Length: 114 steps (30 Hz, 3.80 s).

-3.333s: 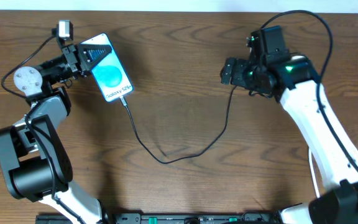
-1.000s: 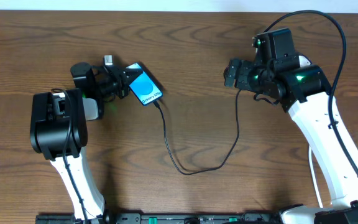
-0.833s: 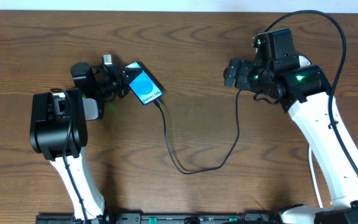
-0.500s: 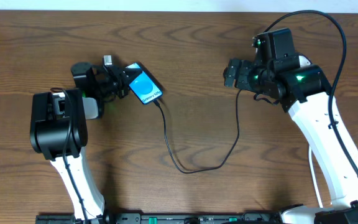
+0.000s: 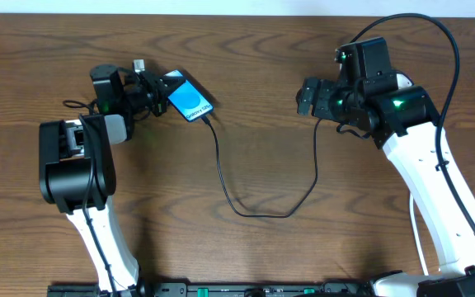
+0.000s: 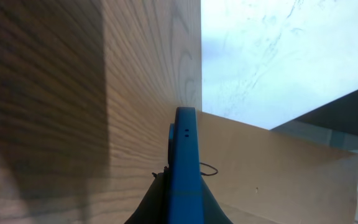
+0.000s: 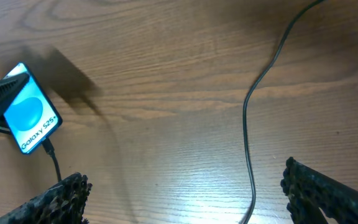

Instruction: Plug charger to phone and switch on socket

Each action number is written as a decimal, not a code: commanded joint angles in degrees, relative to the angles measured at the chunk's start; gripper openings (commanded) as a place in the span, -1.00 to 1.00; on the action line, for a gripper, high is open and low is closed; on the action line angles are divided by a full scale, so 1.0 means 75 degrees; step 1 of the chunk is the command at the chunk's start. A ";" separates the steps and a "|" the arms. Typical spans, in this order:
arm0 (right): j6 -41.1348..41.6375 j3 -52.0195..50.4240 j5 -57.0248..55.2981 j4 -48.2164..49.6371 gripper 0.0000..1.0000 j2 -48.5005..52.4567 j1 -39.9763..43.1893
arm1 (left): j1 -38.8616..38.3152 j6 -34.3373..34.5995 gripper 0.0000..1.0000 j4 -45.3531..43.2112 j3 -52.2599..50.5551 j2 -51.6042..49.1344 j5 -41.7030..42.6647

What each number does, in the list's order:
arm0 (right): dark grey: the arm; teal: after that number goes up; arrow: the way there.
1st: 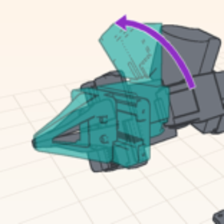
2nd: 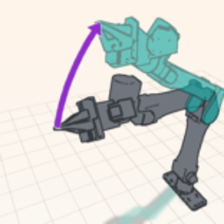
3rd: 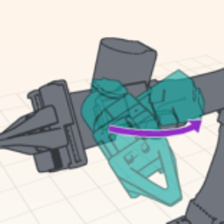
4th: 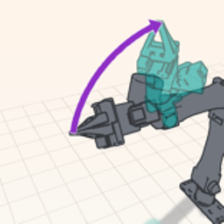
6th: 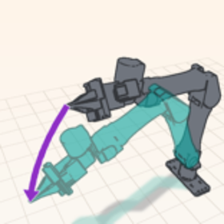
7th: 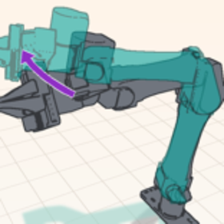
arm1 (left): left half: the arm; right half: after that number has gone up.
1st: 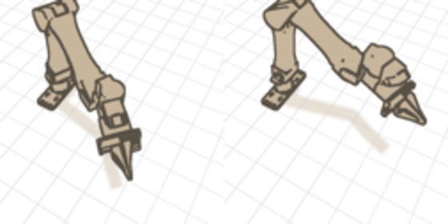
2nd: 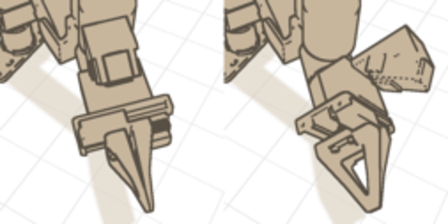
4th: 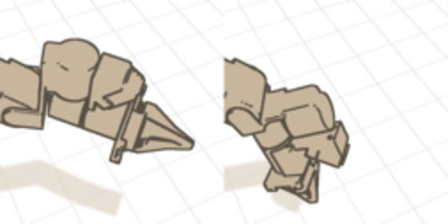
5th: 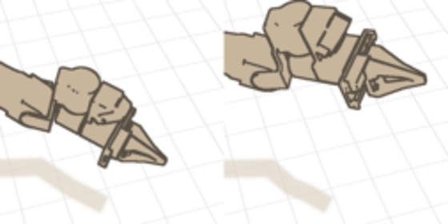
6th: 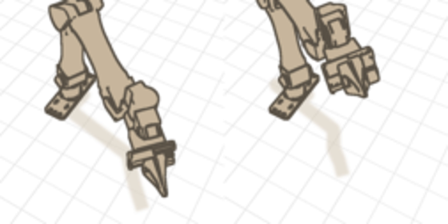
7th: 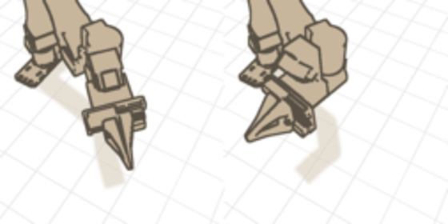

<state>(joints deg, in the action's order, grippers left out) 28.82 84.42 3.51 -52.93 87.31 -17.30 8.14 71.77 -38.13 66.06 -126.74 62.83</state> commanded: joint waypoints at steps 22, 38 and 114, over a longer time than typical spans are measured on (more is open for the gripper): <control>-0.0087 0.0085 -0.0140 0.0003 0.99 -0.0125 -0.0044 | 0.0032 -0.1119 -0.86 0.2926 0.0338 0.1285 -0.0478; -0.0085 0.0085 -0.0140 0.0052 0.99 -0.0125 -0.0044 | 0.0015 -0.3284 -0.85 0.5240 0.0338 0.1341 -0.1343; -0.0087 0.0085 -0.0137 0.0055 0.98 -0.0125 -0.0108 | 0.0017 -0.5657 -0.56 0.7708 0.0338 0.1341 -0.3963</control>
<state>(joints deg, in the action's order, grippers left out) 28.82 84.40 3.11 -52.56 87.31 -17.82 8.12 29.80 18.63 68.60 -116.44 37.78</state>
